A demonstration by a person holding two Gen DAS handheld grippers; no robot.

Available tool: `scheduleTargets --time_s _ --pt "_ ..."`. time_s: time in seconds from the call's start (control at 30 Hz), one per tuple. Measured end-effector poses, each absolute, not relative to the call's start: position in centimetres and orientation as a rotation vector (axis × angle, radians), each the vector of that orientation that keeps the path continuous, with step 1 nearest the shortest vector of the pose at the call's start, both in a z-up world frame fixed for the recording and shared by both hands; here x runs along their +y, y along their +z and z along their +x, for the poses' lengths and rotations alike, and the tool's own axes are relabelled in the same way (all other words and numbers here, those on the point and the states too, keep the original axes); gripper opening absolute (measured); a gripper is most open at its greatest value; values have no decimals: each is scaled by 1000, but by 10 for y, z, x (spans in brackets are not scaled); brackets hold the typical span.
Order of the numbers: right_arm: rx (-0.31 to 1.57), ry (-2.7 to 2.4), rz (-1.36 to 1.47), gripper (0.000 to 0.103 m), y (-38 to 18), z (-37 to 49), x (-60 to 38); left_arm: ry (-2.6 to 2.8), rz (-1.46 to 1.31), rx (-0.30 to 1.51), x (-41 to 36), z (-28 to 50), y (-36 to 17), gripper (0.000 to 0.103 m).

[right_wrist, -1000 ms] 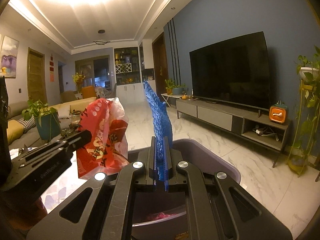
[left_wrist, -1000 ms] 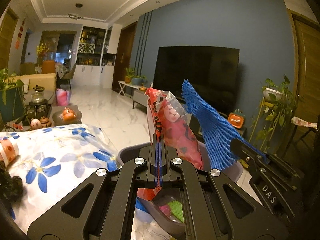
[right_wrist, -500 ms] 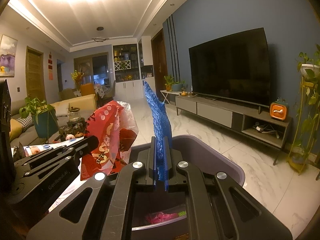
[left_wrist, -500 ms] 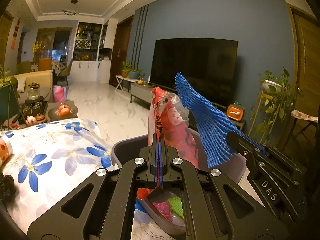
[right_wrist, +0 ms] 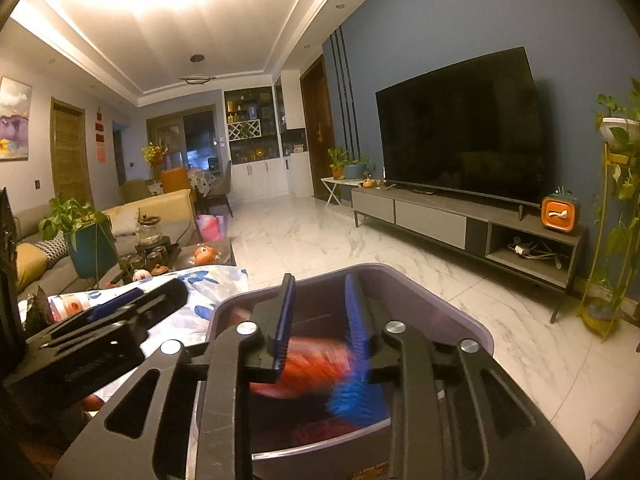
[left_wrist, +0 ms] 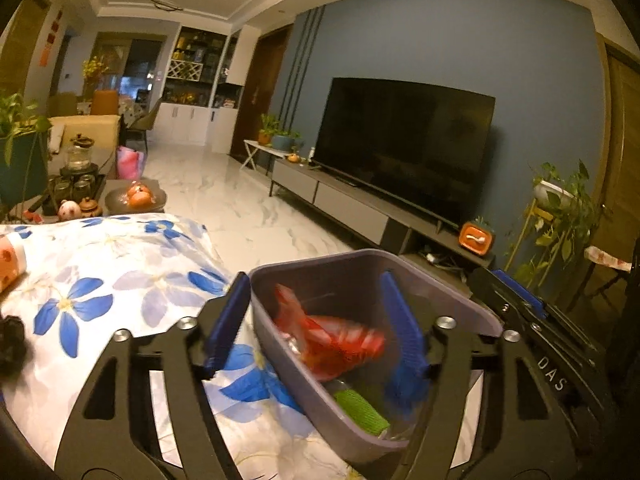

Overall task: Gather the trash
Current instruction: 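Move both open tools back to the remaining cups and black bag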

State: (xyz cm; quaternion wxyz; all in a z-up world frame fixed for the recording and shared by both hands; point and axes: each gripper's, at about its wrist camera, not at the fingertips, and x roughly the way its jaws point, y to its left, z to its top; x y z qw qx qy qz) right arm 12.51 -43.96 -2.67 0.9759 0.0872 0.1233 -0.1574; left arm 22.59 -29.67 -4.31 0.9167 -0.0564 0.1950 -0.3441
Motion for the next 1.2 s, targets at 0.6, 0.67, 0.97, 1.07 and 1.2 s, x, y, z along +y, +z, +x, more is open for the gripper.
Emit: scheduleTargets --time_s 0.6,0.67,0.97,1.07,1.2 --pt "282 -273 162 90 -25 95 -389 -408 -103 367 -192 169 -31 89" --pt "293 -257 163 96 -25 94 -380 -380 -107 365 -176 160 -31 90" --pt "308 -157 132 96 -23 87 -327 -260 -110 381 -115 130 -29 91" --pt "298 -120 129 96 -23 83 -311 -211 -113 375 -93 121 -29 91" --pt "266 -86 110 96 -19 77 -287 -174 -120 370 -72 110 -28 91"
